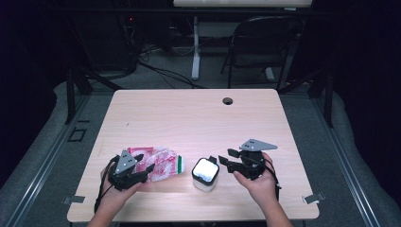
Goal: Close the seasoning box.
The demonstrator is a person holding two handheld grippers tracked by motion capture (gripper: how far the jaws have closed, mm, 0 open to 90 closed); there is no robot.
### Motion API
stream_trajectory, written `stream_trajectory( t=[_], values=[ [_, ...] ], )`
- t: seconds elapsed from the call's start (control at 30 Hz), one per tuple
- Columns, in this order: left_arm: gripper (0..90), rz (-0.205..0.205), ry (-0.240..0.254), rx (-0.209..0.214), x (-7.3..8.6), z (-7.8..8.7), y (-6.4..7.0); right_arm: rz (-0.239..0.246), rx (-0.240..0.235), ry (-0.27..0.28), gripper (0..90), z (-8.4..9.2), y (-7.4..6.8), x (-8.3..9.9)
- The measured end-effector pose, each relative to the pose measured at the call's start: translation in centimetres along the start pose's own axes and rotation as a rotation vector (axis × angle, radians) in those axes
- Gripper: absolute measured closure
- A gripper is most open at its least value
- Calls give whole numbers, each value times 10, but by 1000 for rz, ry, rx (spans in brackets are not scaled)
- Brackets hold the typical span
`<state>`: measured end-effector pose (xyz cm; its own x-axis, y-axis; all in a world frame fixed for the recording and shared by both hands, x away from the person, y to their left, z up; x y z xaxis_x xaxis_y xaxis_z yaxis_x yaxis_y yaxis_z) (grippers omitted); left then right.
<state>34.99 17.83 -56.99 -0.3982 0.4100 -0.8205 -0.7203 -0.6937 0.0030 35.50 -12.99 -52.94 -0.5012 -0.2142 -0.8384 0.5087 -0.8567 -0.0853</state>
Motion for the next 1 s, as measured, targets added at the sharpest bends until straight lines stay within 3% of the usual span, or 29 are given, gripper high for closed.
stream_trajectory(
  t=[0.2, 0.6, 0.77, 1.0],
  values=[
    [427, 17, 1, -8, 2, 0, -4, -71, 46, 1, 522, -2, 23, 6],
    [428, 28, -1, -20, 4, 0, -8, -171, 163, -73, 511, -19, 67, 38],
    [427, 29, -3, -20, 4, 0, -9, -222, 163, -88, 511, -24, 74, 46],
    [427, 31, -2, -23, 5, -1, -10, -232, 173, -125, 508, -29, 80, 55]
  ],
)
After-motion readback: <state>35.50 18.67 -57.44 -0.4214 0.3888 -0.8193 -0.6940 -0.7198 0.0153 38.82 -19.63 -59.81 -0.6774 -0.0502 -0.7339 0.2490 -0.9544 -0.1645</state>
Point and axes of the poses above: each handheld gripper's, and its own axes: z roughly backward along the jaws, x roughly out of its underside, y roughly to its right, the point moved 8 cm from there along -z, roughly forward along the jaws, and after that the axes turned 9 degrees about x, right-handed, at the moved point
